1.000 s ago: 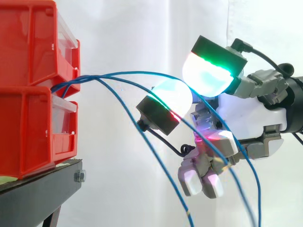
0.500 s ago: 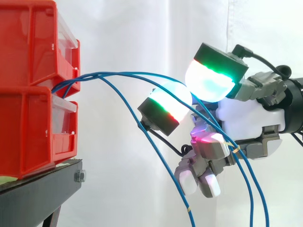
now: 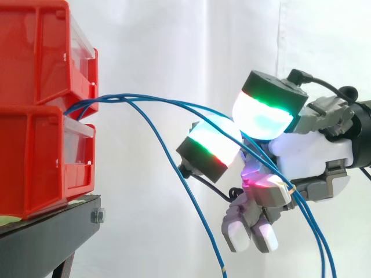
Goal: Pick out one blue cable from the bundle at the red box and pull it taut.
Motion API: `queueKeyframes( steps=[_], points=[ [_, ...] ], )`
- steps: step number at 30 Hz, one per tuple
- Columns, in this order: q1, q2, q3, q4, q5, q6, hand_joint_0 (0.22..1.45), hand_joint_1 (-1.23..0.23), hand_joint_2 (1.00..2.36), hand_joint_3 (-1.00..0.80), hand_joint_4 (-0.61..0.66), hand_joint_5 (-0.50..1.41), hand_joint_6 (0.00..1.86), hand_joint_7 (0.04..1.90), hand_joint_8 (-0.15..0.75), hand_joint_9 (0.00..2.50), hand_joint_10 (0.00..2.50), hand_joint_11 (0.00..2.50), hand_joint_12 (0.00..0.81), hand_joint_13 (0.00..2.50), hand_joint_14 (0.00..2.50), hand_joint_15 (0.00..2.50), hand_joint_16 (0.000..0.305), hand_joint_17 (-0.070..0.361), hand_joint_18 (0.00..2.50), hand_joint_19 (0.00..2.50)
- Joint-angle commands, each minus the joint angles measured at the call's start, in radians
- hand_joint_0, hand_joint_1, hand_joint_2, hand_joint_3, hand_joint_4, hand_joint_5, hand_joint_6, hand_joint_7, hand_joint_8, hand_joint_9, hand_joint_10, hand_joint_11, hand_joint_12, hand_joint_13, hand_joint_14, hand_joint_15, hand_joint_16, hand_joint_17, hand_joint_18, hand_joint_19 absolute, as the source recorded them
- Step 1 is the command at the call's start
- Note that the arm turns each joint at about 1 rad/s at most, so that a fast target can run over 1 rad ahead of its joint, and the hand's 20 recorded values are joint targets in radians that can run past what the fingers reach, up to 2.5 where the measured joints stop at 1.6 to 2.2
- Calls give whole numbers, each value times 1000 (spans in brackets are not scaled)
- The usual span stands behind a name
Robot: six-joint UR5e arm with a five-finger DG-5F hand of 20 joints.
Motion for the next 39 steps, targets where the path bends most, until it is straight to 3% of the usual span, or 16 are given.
queueKeyframes(
  steps=[1,16,23,27,31,39],
  points=[
    [-3,0,1,-16,-16,-2,702,-864,1016,-232,-172,-85,966,900,244,1219,27,725,322,780,17,389,47,105,681,805],
    [-1,20,-1,-66,-13,-6,704,-865,1014,-237,-170,-85,965,921,256,1221,27,709,321,784,16,383,47,106,695,797],
    [2,18,-1,-68,31,1,710,-859,1014,-246,-171,-87,968,895,257,1199,28,735,308,824,17,405,45,100,737,780],
    [3,18,-1,-66,33,8,713,-855,1015,-248,-168,-89,969,894,257,1196,28,756,304,839,17,415,44,99,745,779],
    [5,18,-1,-68,34,51,714,-853,1015,-248,-168,-89,971,888,254,1189,27,761,306,849,19,428,44,99,746,779],
    [14,18,-5,-39,57,209,718,-846,1015,-253,-169,-91,973,871,258,1148,26,776,297,880,20,441,43,96,766,759]
  ],
)
